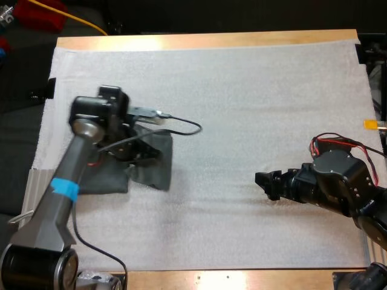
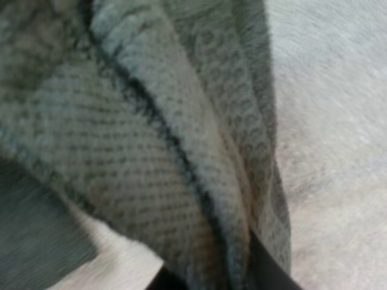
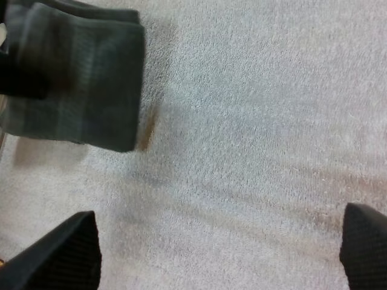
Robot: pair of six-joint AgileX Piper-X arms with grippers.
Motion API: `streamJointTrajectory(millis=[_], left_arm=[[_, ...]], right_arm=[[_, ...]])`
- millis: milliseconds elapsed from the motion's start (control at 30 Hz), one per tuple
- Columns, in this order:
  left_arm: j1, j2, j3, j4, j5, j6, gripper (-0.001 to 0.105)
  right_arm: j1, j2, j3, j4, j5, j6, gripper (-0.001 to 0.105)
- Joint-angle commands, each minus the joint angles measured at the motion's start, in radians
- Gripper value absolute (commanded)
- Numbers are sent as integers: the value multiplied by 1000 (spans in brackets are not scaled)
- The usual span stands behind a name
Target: Pick towel from pile, fold and stack
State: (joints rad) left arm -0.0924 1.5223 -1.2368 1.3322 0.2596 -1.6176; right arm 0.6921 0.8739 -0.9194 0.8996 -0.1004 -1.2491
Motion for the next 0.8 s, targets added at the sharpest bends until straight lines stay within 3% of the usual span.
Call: streamJointTrajectory(millis=[0, 167, 300, 567, 767], left_arm=[[32, -17, -6, -2, -40, 5, 0], [133, -21, -6, 9, -123, 27, 0], [188, -21, -6, 10, -137, 29, 0], [219, -21, -6, 10, -244, 29, 0], [220, -3, -6, 12, -249, 31, 0]], right_arm=[[-2, -5, -8, 3, 9, -10, 78], [-2, -5, -8, 0, -19, -10, 78], [-2, -5, -8, -6, -23, -10, 78], [-2, -5, -8, -6, -23, -10, 78], [-2, -5, -8, -6, -23, -10, 78]])
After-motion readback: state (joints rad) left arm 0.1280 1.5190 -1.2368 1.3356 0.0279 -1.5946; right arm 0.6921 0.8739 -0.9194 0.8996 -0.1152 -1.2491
